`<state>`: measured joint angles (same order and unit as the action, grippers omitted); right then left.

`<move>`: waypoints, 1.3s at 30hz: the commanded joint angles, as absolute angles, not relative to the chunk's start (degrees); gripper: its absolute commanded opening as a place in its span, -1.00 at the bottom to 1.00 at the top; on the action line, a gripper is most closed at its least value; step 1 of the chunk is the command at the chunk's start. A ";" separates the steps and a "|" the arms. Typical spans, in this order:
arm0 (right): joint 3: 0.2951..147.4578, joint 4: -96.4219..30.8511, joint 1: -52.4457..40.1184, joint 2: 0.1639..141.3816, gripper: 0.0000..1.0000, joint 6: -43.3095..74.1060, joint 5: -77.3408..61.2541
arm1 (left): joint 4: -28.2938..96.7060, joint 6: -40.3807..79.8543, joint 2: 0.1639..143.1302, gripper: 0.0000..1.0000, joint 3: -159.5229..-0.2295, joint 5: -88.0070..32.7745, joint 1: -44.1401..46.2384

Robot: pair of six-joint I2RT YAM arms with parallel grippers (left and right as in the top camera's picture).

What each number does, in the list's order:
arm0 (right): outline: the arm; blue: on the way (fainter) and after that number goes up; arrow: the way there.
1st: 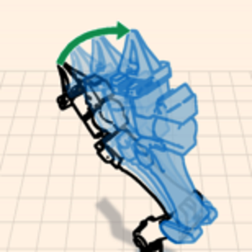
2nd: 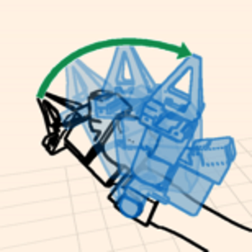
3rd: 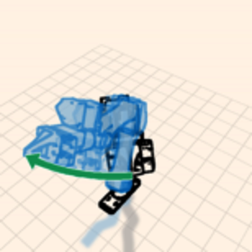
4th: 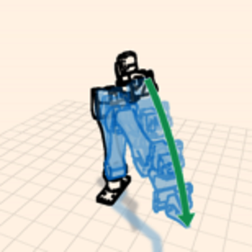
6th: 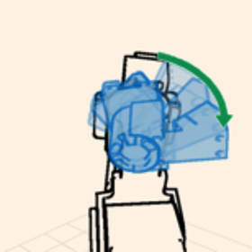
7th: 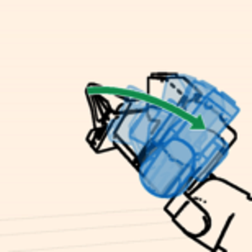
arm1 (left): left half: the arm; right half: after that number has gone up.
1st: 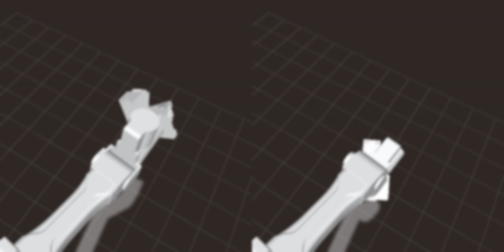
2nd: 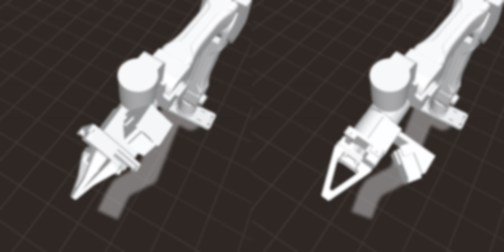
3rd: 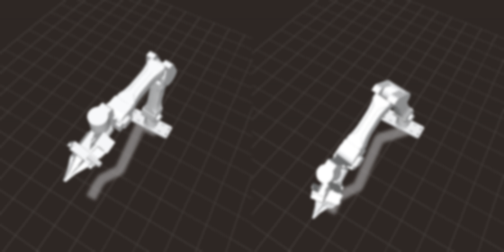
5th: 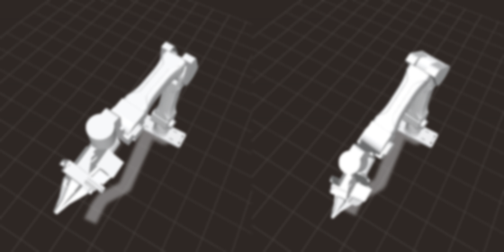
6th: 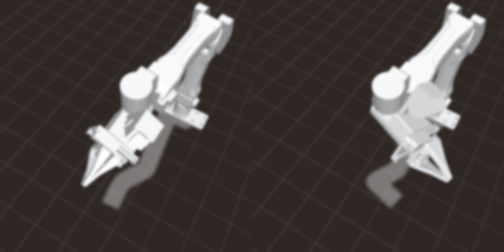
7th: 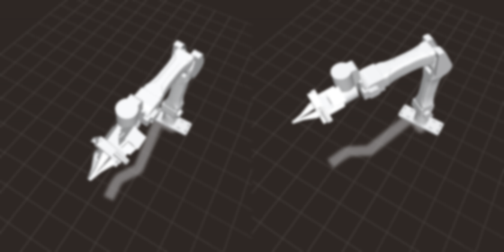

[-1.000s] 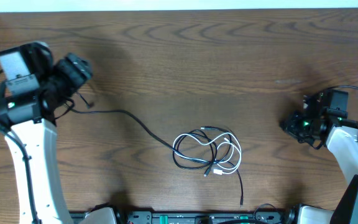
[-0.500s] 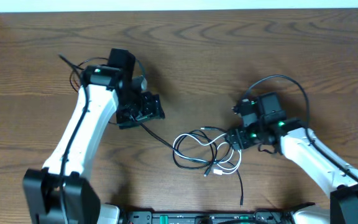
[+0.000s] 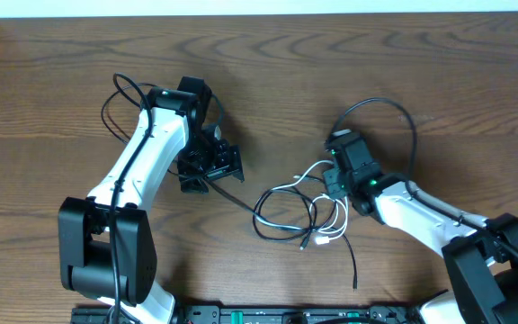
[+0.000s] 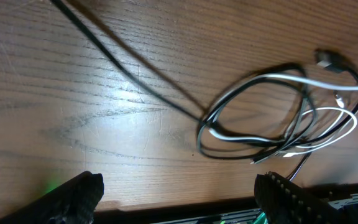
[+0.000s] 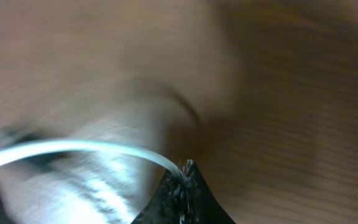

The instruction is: Untangle cables

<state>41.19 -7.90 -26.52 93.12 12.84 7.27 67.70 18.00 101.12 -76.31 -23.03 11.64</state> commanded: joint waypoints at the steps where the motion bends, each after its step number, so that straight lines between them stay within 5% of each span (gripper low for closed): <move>1: 42.89 -7.97 -21.56 90.19 -0.98 22.31 10.76 | 68.05 18.28 101.82 0.66 -75.90 -22.90 11.99; 6: 43.38 -11.86 -11.46 79.44 -0.98 27.73 9.82 | 67.24 18.28 101.82 0.66 -75.90 -22.92 14.98; 13: 43.38 -13.72 -9.08 74.89 -0.98 24.01 -35.03 | 55.07 24.58 101.86 0.76 -75.20 -22.92 23.73; 17: 43.38 -9.19 -9.08 74.89 -0.98 23.51 -45.80 | 46.63 28.29 101.93 0.76 -72.38 -22.90 26.22; 25: 43.38 12.58 -9.08 74.89 -0.98 31.55 -64.88 | 41.39 28.99 105.84 0.76 -72.05 -22.94 26.46; 36: 43.38 39.66 -9.08 74.89 -0.98 52.21 -67.90 | 32.82 31.88 108.25 0.82 -72.05 -26.85 26.46; 38: 43.38 43.51 -9.08 74.89 -0.98 54.78 -67.57 | 32.16 32.05 108.25 0.59 -72.05 -28.25 26.46; 39: 43.38 43.68 -9.04 74.89 -0.98 55.35 -66.65 | 31.59 32.01 108.25 0.31 -72.05 -30.33 26.46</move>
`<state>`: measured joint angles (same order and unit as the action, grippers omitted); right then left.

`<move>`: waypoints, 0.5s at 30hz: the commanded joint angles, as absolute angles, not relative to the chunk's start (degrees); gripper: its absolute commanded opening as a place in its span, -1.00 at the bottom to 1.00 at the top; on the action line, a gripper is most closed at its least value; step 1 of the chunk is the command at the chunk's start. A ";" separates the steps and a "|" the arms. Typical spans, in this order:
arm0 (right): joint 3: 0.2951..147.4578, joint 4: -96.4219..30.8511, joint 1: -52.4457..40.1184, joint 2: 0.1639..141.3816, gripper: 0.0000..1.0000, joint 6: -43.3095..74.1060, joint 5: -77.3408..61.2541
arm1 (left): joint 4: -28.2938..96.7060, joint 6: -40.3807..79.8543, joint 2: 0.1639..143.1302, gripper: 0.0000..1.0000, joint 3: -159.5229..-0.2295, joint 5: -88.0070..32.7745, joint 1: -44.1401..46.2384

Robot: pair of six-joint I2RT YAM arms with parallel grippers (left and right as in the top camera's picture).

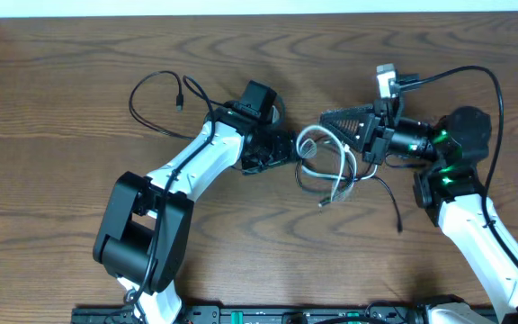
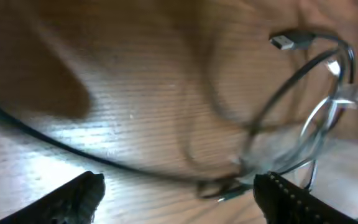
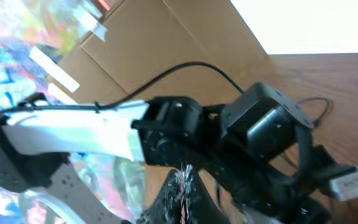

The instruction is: Untangle cables

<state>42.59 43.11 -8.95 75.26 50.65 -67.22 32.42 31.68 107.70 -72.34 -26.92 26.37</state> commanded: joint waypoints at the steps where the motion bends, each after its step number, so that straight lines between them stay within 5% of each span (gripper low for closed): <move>1: 43.38 43.57 -9.04 74.89 -0.98 55.35 -66.28 | 31.05 31.64 108.25 0.16 -72.05 -32.05 26.46; 8: 43.38 40.73 -9.02 74.89 -0.98 55.59 -65.56 | 30.35 28.08 108.25 0.13 -72.05 -37.89 26.46; 12: 43.38 8.43 -9.04 74.91 -0.85 40.05 -56.86 | 39.24 28.12 108.25 0.16 -72.05 -27.09 26.46; 14: 43.38 -7.07 -8.99 74.91 -0.46 33.69 -42.44 | 40.10 28.12 108.25 0.48 -72.05 -27.51 26.46; 15: 43.38 -9.63 -8.86 74.91 -0.42 31.90 -37.91 | 40.29 28.12 108.25 0.61 -71.99 -27.81 26.46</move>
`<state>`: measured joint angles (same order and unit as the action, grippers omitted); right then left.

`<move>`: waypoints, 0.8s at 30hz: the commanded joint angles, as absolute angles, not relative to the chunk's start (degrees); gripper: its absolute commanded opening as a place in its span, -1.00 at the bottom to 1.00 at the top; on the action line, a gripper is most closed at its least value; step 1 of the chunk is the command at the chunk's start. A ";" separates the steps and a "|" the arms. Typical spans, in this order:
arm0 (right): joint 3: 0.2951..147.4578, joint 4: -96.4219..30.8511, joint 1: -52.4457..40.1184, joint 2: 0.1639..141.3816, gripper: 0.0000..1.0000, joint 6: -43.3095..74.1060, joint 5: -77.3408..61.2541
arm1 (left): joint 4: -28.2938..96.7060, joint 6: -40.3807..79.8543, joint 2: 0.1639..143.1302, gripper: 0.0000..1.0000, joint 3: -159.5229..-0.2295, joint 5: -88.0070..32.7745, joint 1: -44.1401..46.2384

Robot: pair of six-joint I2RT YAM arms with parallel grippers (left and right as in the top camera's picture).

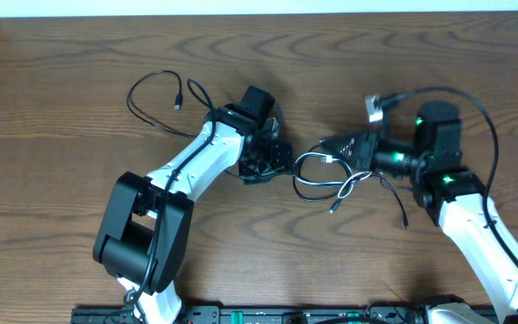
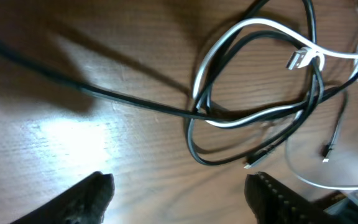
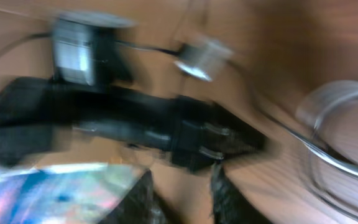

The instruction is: Untangle cables

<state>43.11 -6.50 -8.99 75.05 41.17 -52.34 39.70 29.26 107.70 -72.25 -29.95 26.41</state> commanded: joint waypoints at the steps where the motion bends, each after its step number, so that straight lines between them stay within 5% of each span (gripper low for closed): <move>1: 43.38 -11.38 -8.36 74.91 -0.35 30.13 -33.56 | 40.25 28.12 108.25 0.65 -71.77 -27.81 26.46; 6: 43.40 -18.28 -4.58 74.89 -0.05 26.48 -20.62 | 36.10 28.10 108.36 0.79 -68.25 -27.83 26.46; 13: 43.72 -32.71 3.92 74.89 -0.10 26.06 -17.76 | 28.71 25.04 108.38 0.85 -67.66 -32.56 27.79; 24: 42.50 -33.74 0.03 74.96 0.16 54.61 -23.11 | 28.12 24.88 109.01 0.84 -67.66 -25.87 30.35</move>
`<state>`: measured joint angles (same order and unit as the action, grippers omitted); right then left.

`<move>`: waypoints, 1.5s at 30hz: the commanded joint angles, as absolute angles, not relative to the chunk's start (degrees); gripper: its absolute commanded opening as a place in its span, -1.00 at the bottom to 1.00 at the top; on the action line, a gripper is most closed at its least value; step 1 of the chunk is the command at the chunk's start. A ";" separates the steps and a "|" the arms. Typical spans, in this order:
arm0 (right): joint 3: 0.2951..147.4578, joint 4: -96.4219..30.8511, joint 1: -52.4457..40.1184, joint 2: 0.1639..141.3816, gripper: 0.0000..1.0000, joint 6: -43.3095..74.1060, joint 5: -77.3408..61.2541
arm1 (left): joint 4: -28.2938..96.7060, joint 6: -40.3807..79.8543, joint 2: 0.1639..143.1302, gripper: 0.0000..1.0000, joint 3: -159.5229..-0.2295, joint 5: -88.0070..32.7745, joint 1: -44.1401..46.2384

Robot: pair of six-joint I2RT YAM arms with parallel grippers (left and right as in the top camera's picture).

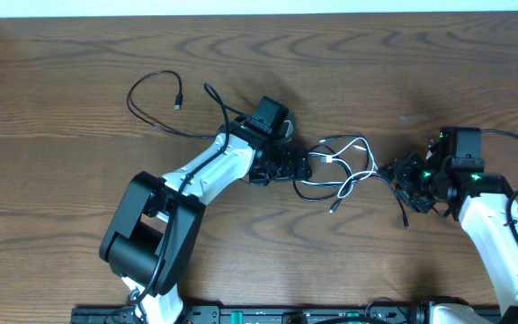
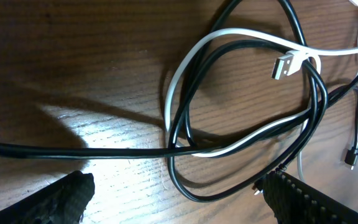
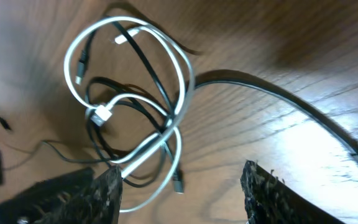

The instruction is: Untangle cables

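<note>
A tangle of white cable point(image 1: 353, 148) and black cable point(image 1: 317, 189) lies at mid-table. In the left wrist view the white cable point(image 2: 229, 40) loops through the black one point(image 2: 185, 93), with a USB plug point(image 2: 284, 65) on top. My left gripper point(image 1: 286, 166) point(image 2: 179, 208) is open at the tangle's left edge, holding nothing. My right gripper point(image 1: 407, 184) point(image 3: 179, 199) is open just right of it, with the white loops point(image 3: 129, 81) ahead of it.
A long black tail point(image 1: 151, 112) curls from the tangle to the far left, ending in a small plug point(image 1: 178, 103). Another black tail point(image 1: 398, 207) runs down beside my right gripper. The wooden table point(image 1: 61, 225) has a white back edge.
My right gripper, which reached left over the tangle with a white plug raised, now sits further right and low, open. The cables lie flat. My left gripper has shifted slightly right.
At first my right gripper was shut on the white cable low in the tangle, my left open well to the left. Then the right held the white cable up and the tangle sat higher, my left beside it. Now both are open either side.
</note>
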<state>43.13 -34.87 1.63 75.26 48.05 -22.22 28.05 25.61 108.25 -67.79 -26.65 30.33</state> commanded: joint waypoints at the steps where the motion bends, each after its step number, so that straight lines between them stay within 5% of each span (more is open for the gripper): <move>1: 42.50 -32.60 -0.84 75.00 0.15 56.25 -23.11 | 28.14 24.88 108.99 0.84 -67.66 -25.87 30.35; 12: 41.85 -21.02 -9.52 82.35 -0.01 64.64 -14.87 | 28.56 24.91 108.99 0.83 -67.66 -25.87 30.35; 13: 41.85 -17.47 -9.96 84.36 -0.22 63.94 -14.96 | 28.84 24.88 109.01 0.84 -67.66 -25.87 30.35; 15: 41.85 -15.18 -10.24 84.99 -0.97 62.39 -15.25 | 29.28 24.88 108.99 0.84 -67.66 -25.87 30.35; 24: 42.28 -12.91 -9.74 75.33 -0.98 37.26 -19.84 | 29.23 25.82 109.01 0.84 -67.66 -26.52 30.35; 33: 42.28 -14.04 -9.80 67.85 -0.98 37.67 -20.08 | 24.36 23.79 114.61 0.82 -67.61 -25.58 31.44; 35: 42.28 -15.66 -9.80 67.85 -0.98 37.65 -20.05 | 23.31 23.77 115.48 0.49 -67.61 -23.70 31.46; 37: 42.28 -16.08 -9.78 67.88 -0.98 37.65 -20.03 | 22.79 23.75 115.46 -0.22 -67.61 -20.64 31.46; 40: 42.28 -16.14 -9.80 67.88 -0.98 37.65 -20.05 | 22.79 23.55 115.46 -0.22 -67.61 -19.35 31.46; 41: 42.28 -16.32 -9.80 67.88 -0.98 37.65 -20.03 | 22.76 23.57 115.46 -0.52 -67.61 -19.38 31.46; 43: 42.28 -16.88 -9.78 67.88 -0.98 37.63 -20.01 | 22.76 23.57 115.42 -0.80 -67.61 -19.40 31.46; 45: 42.28 -17.67 -9.78 67.88 -0.98 37.63 -19.57 | 22.76 23.57 115.26 -0.85 -67.61 -19.70 31.35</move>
<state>42.15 -17.28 -9.87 68.51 38.33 -19.70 22.09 23.97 113.14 -68.71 -22.94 31.62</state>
